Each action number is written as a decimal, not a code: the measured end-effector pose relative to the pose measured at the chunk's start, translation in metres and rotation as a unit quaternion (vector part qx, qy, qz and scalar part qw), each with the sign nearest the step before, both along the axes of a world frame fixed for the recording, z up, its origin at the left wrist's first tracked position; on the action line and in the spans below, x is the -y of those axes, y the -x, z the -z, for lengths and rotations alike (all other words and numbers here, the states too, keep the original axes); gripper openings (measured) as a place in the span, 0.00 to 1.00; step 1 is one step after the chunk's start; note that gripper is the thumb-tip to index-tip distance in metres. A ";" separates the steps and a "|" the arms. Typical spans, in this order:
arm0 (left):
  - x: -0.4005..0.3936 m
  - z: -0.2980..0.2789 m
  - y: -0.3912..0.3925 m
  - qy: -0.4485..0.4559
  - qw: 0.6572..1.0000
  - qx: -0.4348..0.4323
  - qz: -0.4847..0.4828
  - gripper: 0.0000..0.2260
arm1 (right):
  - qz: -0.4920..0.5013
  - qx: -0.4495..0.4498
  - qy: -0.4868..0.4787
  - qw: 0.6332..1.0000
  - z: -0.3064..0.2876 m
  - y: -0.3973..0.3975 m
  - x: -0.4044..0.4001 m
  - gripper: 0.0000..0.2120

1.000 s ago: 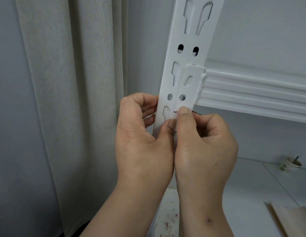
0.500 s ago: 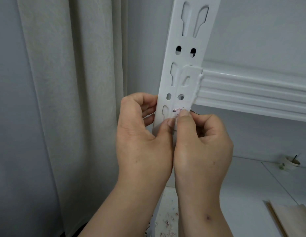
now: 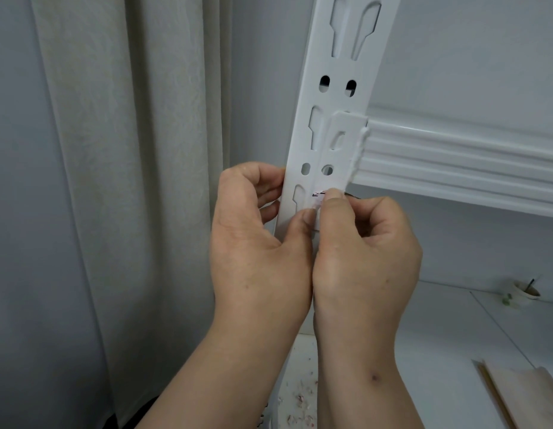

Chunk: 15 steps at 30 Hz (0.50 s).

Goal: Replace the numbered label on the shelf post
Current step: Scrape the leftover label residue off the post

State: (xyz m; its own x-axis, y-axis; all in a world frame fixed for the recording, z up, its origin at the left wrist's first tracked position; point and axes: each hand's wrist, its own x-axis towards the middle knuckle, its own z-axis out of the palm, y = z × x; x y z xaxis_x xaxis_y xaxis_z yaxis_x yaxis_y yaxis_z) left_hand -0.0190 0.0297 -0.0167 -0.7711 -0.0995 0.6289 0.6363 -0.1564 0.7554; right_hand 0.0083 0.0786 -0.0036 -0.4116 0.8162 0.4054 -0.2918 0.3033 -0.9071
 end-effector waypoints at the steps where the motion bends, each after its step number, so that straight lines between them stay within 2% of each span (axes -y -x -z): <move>1: 0.000 0.000 0.000 0.000 1.000 0.000 0.000 0.23 | -0.001 0.001 0.002 1.000 0.000 0.000 0.000 0.06; 10: 0.001 0.000 -0.001 -0.004 1.000 0.009 0.007 0.22 | -0.015 -0.002 0.027 1.000 0.002 -0.002 0.003 0.07; 15: 0.001 -0.001 -0.001 -0.010 1.000 0.014 0.015 0.21 | 0.003 0.015 -0.015 1.000 0.003 0.000 -0.001 0.05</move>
